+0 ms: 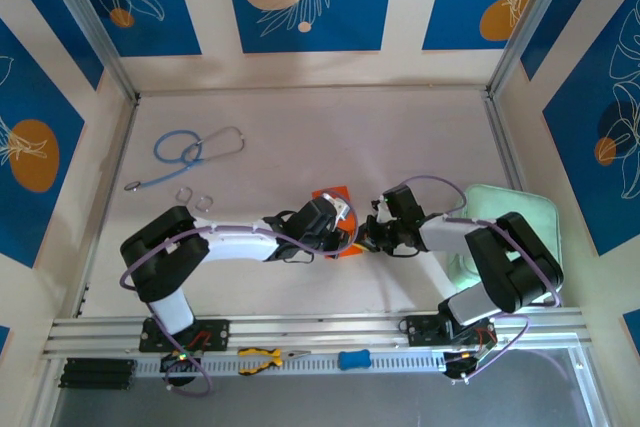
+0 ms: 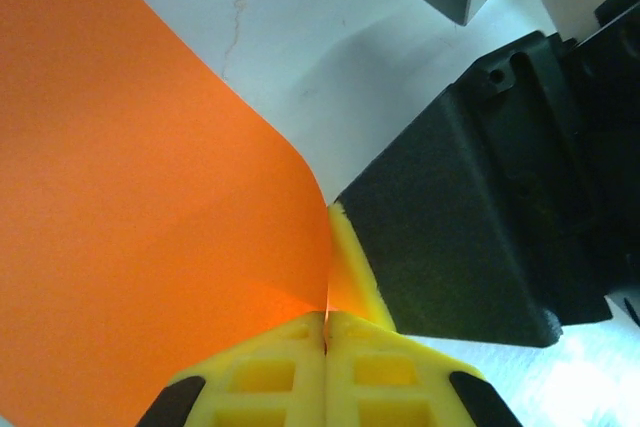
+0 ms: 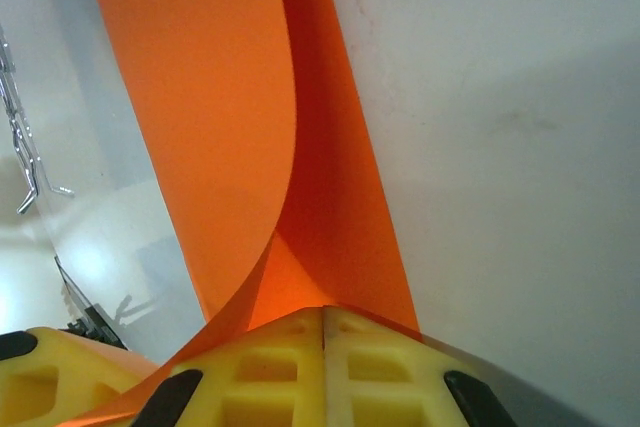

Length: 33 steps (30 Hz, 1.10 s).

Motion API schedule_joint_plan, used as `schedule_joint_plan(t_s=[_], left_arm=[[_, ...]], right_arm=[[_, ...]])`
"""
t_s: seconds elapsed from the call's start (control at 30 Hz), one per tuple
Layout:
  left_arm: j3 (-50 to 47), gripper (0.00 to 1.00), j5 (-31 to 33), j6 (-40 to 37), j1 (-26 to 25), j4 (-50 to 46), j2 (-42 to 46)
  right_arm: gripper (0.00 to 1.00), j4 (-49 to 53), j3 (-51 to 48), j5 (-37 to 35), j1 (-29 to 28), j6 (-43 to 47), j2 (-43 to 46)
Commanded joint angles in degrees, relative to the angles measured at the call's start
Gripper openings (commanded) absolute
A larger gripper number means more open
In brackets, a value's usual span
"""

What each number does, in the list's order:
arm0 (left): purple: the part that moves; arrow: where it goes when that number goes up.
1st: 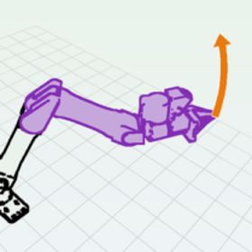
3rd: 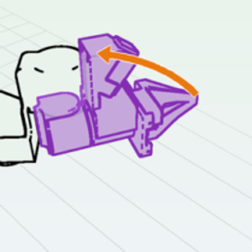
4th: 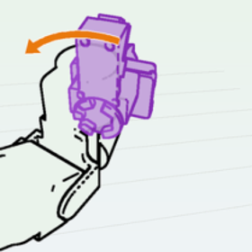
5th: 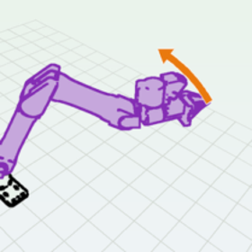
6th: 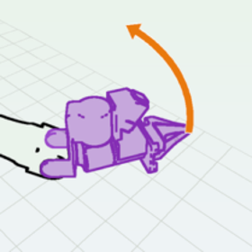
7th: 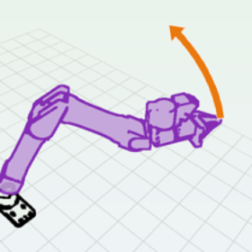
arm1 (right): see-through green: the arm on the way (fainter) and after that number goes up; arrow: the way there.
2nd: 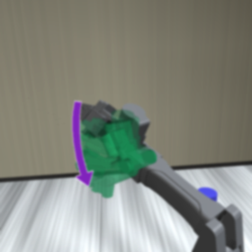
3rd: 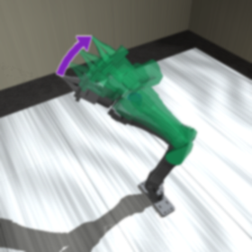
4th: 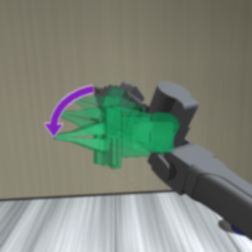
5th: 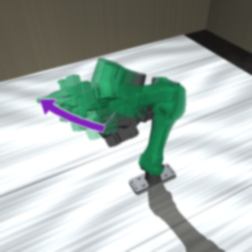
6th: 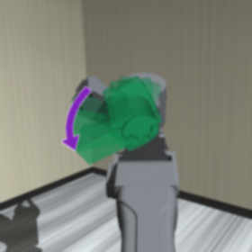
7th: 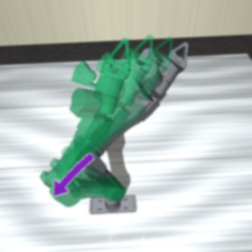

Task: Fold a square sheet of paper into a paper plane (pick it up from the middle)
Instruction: Fold the triangle a second time at the center of the table.

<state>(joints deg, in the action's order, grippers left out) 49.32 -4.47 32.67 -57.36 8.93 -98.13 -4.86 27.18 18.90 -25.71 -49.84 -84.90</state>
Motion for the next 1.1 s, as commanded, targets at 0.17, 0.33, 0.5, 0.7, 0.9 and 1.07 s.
schedule_joint_plan(t_s=[0.17, 0.33, 0.5, 0.7, 0.9, 1.07], left_arm=[[-1.07, 0.00, -1.15, 1.21, 1.31, 1.74, -0.67], [-3.23, 0.00, -3.18, 2.71, 3.39, 4.44, -1.11], [-3.77, 0.00, -2.39, 2.42, 4.15, 4.09, -0.86], [-4.14, 0.00, -0.56, 1.16, 4.72, 2.41, -0.87], [-5.22, 0.00, -0.11, 1.26, 5.74, 3.44, -0.80], [-5.36, 0.00, -0.14, 0.68, 6.46, 3.72, -0.84]], right_arm=[[0.01, 9.06, 2.11, -5.42, -0.43, 2.45, -2.61], [0.01, 8.08, 1.32, -4.57, 0.11, 2.68, -3.65], [0.01, 9.09, 2.08, -4.94, -0.13, 2.82, -3.34], [0.01, 8.80, 2.07, -4.60, -0.21, 2.63, -3.16], [0.01, 8.79, 2.44, -4.31, -0.48, 2.66, -3.67], [0.01, 8.95, 2.63, -4.23, -0.55, 2.74, -3.87]])
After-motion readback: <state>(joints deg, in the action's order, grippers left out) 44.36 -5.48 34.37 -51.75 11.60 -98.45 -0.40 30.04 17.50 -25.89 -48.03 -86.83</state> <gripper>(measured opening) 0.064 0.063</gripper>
